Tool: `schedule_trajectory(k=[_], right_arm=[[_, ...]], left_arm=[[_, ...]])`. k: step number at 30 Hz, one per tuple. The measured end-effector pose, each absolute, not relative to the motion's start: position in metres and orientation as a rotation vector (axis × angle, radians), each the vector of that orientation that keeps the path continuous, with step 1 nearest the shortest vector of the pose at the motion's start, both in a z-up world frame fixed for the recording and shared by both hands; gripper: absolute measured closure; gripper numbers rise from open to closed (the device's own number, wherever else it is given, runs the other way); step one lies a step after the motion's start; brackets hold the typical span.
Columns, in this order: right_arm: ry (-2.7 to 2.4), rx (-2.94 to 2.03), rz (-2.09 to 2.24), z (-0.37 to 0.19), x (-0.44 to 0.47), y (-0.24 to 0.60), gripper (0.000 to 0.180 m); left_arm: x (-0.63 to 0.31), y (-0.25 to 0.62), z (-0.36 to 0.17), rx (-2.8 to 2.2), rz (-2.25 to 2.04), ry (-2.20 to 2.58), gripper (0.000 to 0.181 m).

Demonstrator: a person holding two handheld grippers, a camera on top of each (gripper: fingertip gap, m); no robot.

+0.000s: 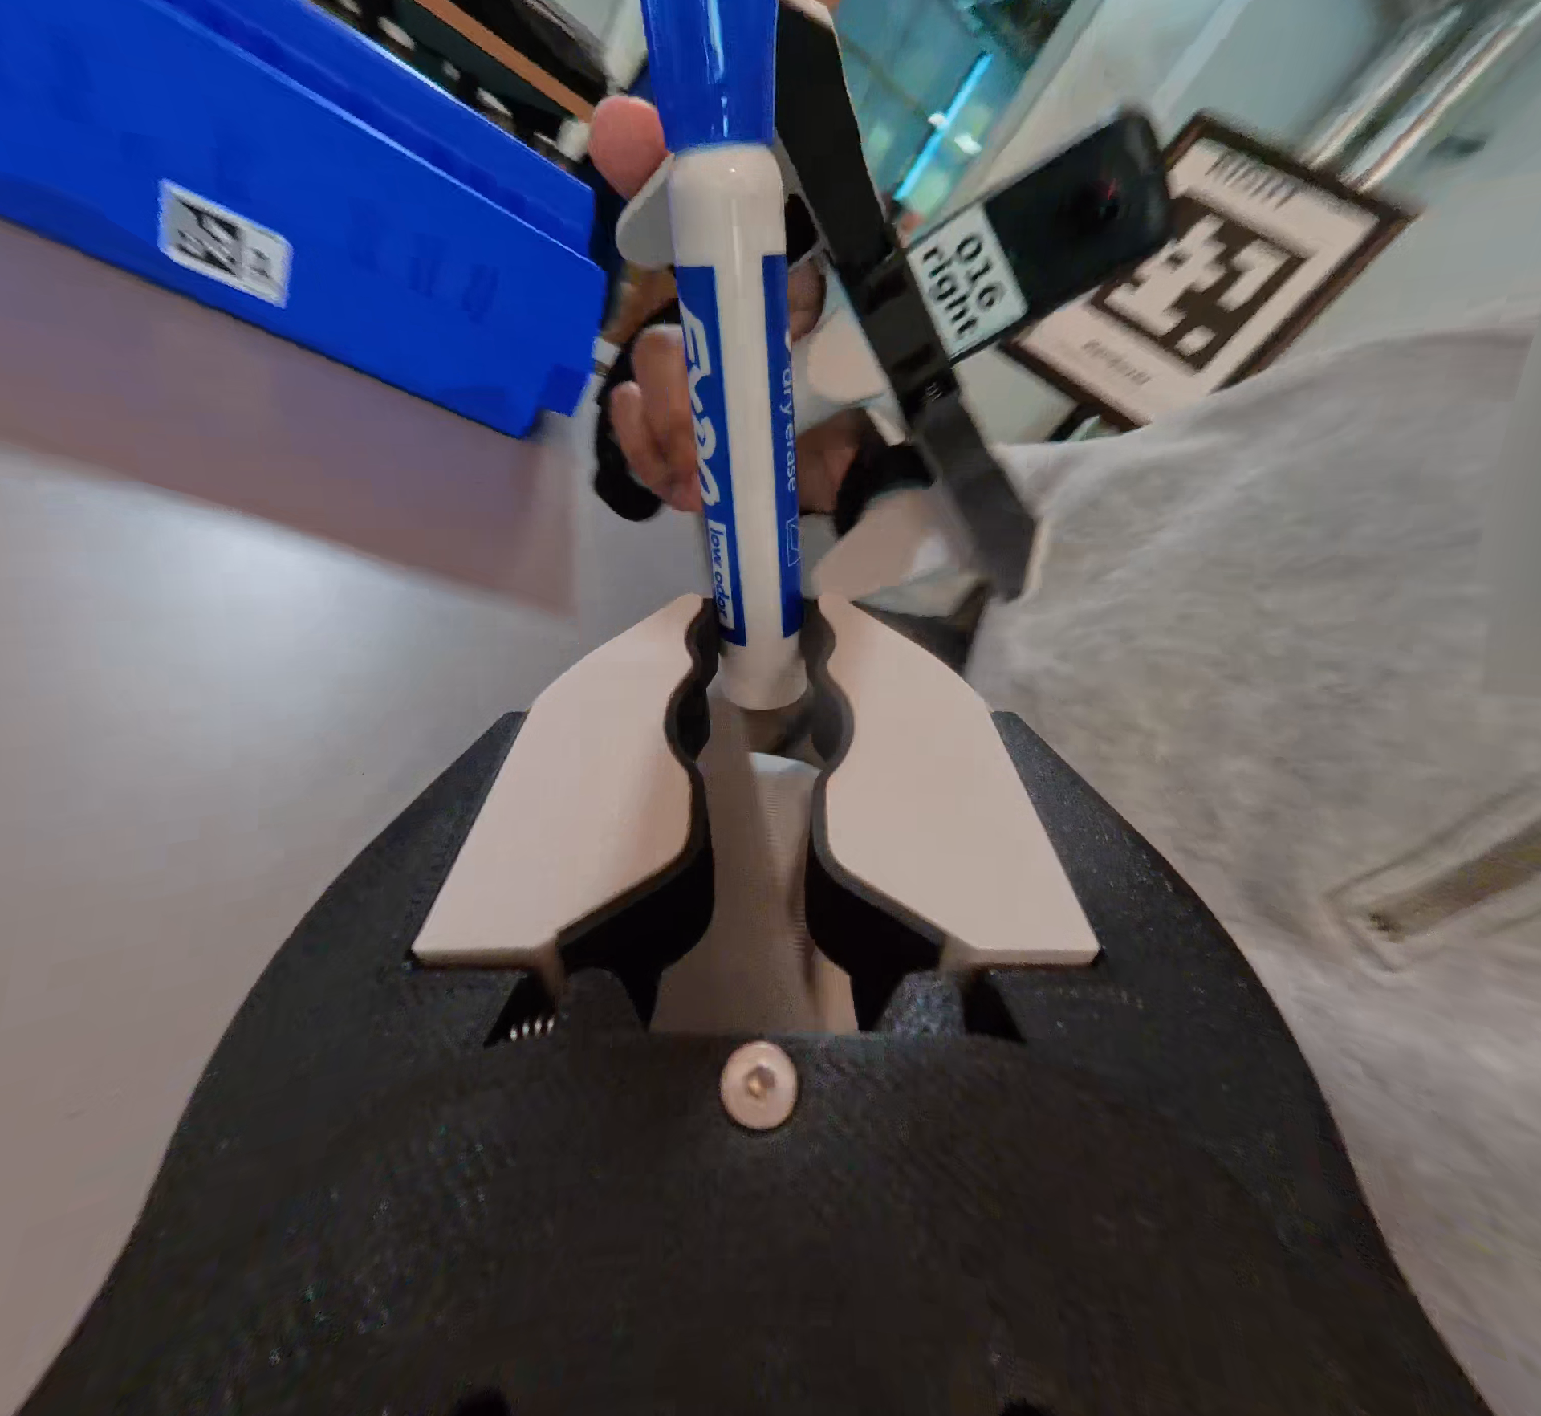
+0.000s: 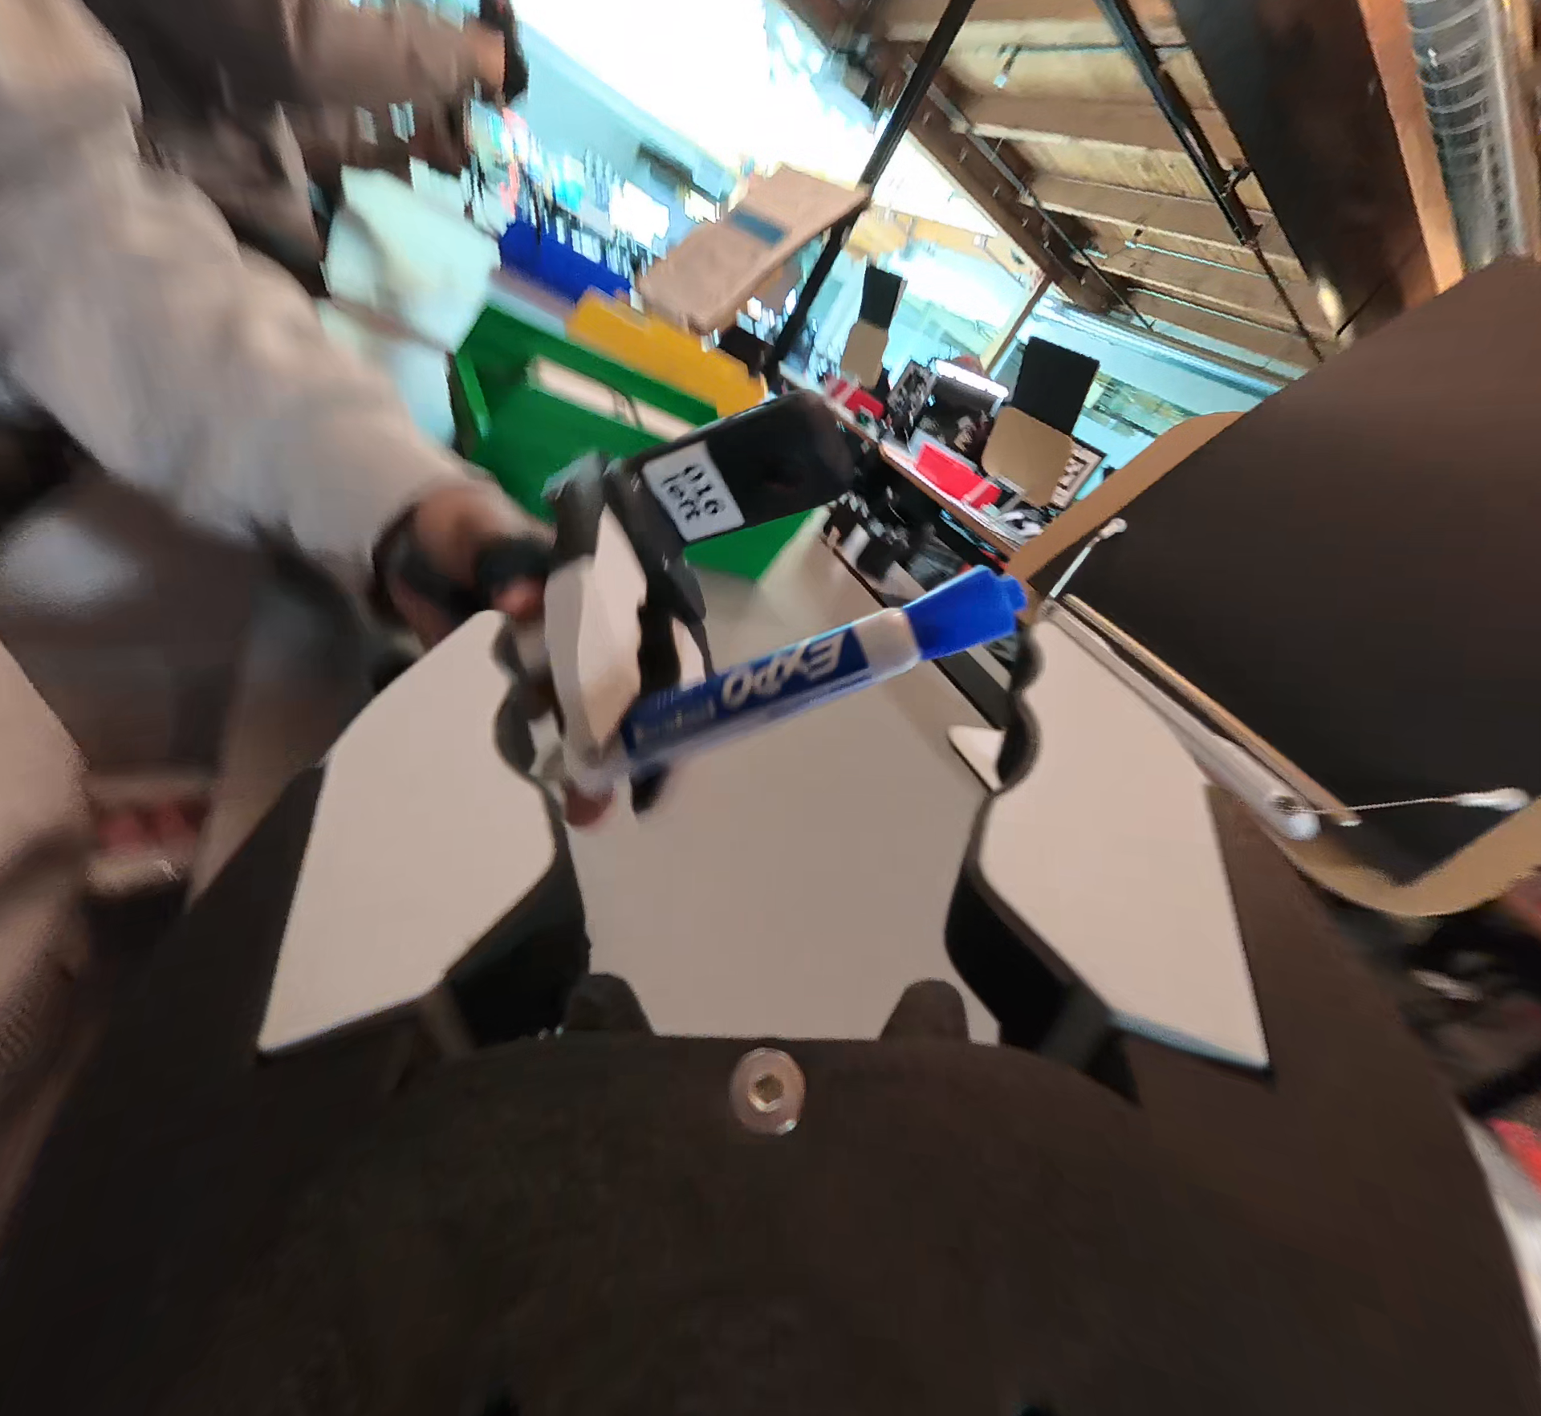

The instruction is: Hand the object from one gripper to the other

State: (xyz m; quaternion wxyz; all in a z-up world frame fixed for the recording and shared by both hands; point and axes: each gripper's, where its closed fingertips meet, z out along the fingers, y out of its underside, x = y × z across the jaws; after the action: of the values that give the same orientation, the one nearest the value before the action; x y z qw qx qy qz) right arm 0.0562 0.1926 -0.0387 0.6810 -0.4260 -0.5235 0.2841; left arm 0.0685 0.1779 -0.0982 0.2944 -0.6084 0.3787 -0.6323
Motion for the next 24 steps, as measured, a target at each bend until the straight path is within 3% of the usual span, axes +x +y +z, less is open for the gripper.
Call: schedule_trajectory(k=[7,18,24], right_arm=[[-1.279,-1.022,0.522,-0.07,0.05,0.202,0.032],[-1.287,-1.077,0.56,-0.077,0.048,0.203,0.033],[-1.314,-1.042,0.561,-0.077,0.049,0.198,0.051]], left_arm=[[0.062,0.169,-0.093,-1.715,-2.174,0.846,0.162],[0.068,0.142,-0.089,-1.713,-2.344,0.929,0.161],[0.067,0.142,-0.089,-1.711,-2.383,0.906,0.161]])
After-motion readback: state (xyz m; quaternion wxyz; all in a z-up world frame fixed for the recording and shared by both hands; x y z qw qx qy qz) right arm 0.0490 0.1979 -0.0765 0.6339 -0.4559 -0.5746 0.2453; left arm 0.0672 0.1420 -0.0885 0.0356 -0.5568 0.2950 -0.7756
